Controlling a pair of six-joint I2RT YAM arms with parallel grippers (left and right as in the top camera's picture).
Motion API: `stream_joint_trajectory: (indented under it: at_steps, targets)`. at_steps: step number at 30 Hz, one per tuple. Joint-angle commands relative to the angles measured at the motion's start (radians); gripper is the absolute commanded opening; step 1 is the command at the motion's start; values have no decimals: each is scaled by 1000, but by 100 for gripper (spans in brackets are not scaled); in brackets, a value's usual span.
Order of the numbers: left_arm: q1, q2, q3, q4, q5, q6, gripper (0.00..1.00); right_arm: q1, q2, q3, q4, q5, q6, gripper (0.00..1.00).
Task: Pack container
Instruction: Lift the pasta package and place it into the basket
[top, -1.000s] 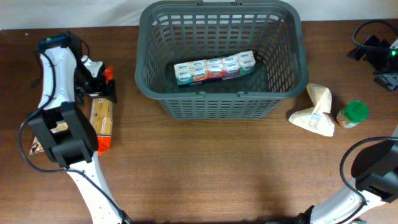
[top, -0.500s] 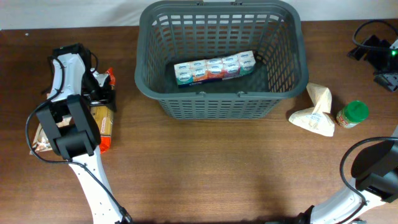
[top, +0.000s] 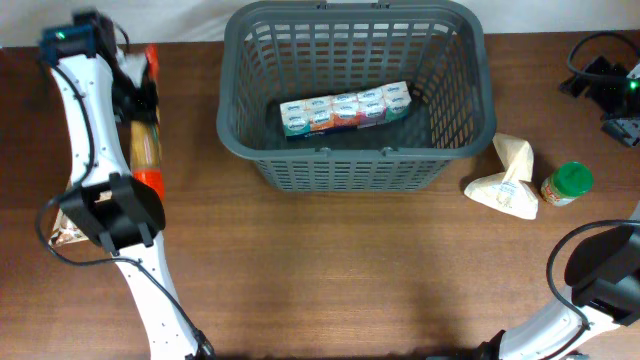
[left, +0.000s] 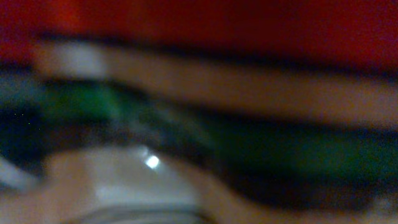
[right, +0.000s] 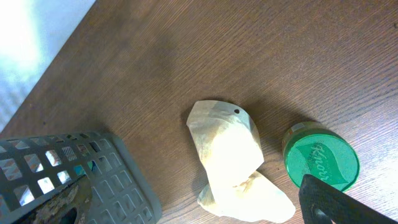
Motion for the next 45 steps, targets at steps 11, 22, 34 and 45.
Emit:
stream_joint_trajectory:
  at_steps: [11, 22, 34, 45]
  targets:
    - [-492, -388, 389, 257, 7, 746, 2, 0, -13, 9, 0, 4, -2, 99]
    - [-789, -206, -60, 317, 0, 880, 2, 0, -13, 9, 0, 4, -2, 99]
    - [-849, -106, -174, 316, -386, 621, 84, 0, -13, 9, 0, 4, -2, 99]
    - [-406, -557, 3, 203, -397, 58, 100, 0, -13, 9, 0, 4, -2, 99]
